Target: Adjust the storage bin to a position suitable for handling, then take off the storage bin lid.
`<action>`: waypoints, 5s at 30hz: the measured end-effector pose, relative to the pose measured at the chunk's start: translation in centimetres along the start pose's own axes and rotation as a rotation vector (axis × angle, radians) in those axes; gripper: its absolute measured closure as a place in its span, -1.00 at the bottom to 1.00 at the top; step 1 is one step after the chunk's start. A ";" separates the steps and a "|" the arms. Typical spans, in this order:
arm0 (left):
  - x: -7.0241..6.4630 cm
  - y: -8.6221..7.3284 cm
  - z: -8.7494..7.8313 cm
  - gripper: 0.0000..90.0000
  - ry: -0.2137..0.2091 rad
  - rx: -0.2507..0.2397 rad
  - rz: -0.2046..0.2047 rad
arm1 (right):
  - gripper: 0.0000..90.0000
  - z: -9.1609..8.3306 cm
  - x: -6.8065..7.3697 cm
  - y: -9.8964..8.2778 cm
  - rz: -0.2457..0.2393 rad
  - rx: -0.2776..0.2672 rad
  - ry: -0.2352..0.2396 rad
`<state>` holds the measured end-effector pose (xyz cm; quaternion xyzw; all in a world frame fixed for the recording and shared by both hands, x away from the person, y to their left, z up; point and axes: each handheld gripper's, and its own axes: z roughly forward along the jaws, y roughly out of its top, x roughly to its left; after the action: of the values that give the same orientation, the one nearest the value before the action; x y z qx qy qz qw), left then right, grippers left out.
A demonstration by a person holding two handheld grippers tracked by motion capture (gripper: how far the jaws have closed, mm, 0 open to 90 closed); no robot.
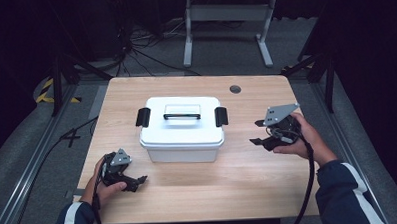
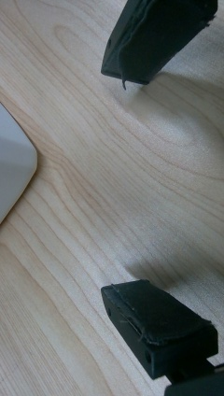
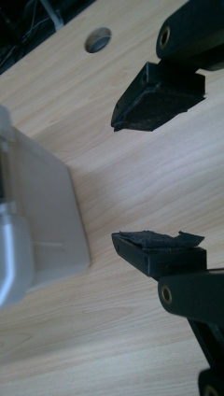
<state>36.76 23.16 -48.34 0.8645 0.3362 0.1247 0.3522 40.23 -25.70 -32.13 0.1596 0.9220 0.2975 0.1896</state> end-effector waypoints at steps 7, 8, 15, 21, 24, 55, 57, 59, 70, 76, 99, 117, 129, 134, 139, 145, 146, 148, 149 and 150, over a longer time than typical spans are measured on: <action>0.0 0.0 0.0 -0.99 0.000 0.000 0.000 | -0.09 0.3 -0.8 4.0 -0.058 0.000 0.014; 0.0 0.0 0.0 -0.99 0.000 0.000 0.000 | -0.08 0.4 -0.8 4.5 -0.072 -0.002 0.017; 0.0 0.0 0.0 -0.99 0.000 0.000 0.001 | -0.04 1.4 -0.5 7.8 -0.147 0.013 0.017; 0.0 0.0 0.0 -0.99 0.000 0.000 0.000 | -0.01 2.1 -0.3 9.9 -0.183 0.021 0.033; 0.0 0.0 0.0 -0.99 0.000 0.000 0.001 | 0.00 2.8 -0.2 10.7 -0.204 0.035 0.046; 0.0 0.0 0.0 -0.99 0.000 0.000 0.002 | 0.37 8.6 1.0 18.2 -0.325 0.147 0.114; 0.0 0.0 0.0 -0.99 0.000 0.000 0.001 | 0.43 8.9 1.0 18.3 -0.338 0.151 0.100; 0.0 0.0 0.0 -0.99 0.000 0.001 0.001 | 0.47 9.1 1.1 18.4 -0.336 0.148 0.117; 0.0 0.0 0.0 -0.99 0.000 0.001 0.001 | 0.81 9.8 1.5 18.6 -0.359 0.139 0.115; 0.0 0.0 0.0 -0.99 0.002 -0.001 0.003 | 0.87 9.7 1.7 18.7 -0.385 0.126 0.108; 0.1 0.0 -0.1 -0.99 -0.001 0.009 0.008 | 0.88 7.2 0.8 19.6 -0.401 0.031 0.088; 0.1 0.0 -0.1 -0.99 -0.003 0.011 0.006 | 0.88 3.3 -0.5 17.6 -0.375 -0.007 0.049; 0.1 0.0 -0.1 -1.00 -0.003 0.009 0.007 | 0.88 1.4 -1.5 15.2 -0.337 -0.004 0.013; 0.1 0.0 0.0 -1.00 -0.003 0.001 0.008 | 0.88 0.7 -1.9 14.4 -0.331 0.009 0.006; 0.1 0.0 0.0 -1.00 -0.002 0.000 0.008 | 0.88 -0.5 -2.5 13.0 -0.306 0.007 -0.014; 0.1 0.0 0.0 -1.00 -0.003 0.000 0.008 | 0.88 -1.8 -3.4 11.1 -0.264 0.009 -0.034; 0.1 0.0 0.0 -1.00 -0.002 0.000 0.008 | 0.88 -2.1 -3.5 10.7 -0.264 0.009 -0.038; 0.1 0.0 0.0 -1.00 -0.002 0.000 0.008 | 0.88 -2.5 -3.8 10.0 -0.253 0.013 -0.042; 0.1 0.0 0.0 -1.00 -0.002 -0.001 0.008 | 0.88 -2.9 -4.0 9.5 -0.245 0.015 -0.054; 0.1 0.0 0.0 -1.00 -0.002 -0.001 0.008 | 0.88 -3.1 -4.1 9.2 -0.244 0.015 -0.055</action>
<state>36.88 23.21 -48.33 0.8659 0.3322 0.1255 0.3523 44.07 -21.81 -23.16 0.0556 0.9312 0.2608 0.2484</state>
